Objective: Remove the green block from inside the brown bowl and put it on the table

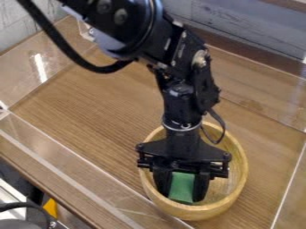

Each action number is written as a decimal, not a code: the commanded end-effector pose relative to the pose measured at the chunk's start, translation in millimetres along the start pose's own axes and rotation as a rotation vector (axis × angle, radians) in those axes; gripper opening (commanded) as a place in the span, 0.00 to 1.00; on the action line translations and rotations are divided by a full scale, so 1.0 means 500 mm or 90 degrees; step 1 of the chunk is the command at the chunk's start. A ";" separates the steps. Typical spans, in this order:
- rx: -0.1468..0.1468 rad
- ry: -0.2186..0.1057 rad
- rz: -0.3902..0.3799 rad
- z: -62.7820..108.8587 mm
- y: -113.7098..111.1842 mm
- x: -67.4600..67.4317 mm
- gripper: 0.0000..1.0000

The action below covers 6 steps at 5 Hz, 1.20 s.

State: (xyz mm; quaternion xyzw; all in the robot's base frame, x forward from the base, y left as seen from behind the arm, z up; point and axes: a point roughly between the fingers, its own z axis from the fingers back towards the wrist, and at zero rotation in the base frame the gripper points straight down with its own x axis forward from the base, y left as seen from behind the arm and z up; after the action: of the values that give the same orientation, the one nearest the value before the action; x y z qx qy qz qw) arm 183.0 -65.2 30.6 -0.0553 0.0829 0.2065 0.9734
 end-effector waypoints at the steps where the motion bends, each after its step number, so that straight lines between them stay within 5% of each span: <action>1: 0.000 0.008 0.042 -0.002 0.001 -0.005 0.00; 4: 0.001 0.021 0.117 0.010 -0.029 -0.028 0.00; 6: 0.007 0.028 0.141 0.050 -0.021 -0.025 0.00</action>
State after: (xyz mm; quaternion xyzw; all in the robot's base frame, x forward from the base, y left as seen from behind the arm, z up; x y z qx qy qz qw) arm 172.4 -75.9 48.5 -0.0331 0.1311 0.3100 0.9411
